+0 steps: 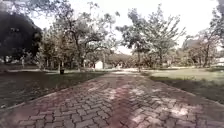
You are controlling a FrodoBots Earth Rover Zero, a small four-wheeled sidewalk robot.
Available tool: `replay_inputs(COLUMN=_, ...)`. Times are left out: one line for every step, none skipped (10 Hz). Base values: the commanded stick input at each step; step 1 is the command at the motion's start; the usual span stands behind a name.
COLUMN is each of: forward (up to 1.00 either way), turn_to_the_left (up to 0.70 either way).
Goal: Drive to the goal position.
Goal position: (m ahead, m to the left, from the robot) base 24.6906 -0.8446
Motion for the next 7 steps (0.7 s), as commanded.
replay_inputs(forward=0.7, turn_to_the_left=0.0)
replay_inputs(forward=0.7, turn_to_the_left=0.0)
replay_inputs(forward=0.7, turn_to_the_left=0.0)
replay_inputs(forward=0.7, turn_to_the_left=0.0)
replay_inputs(forward=0.7, turn_to_the_left=0.0)
replay_inputs(forward=0.7, turn_to_the_left=0.0)
replay_inputs(forward=0.7, turn_to_the_left=0.0)
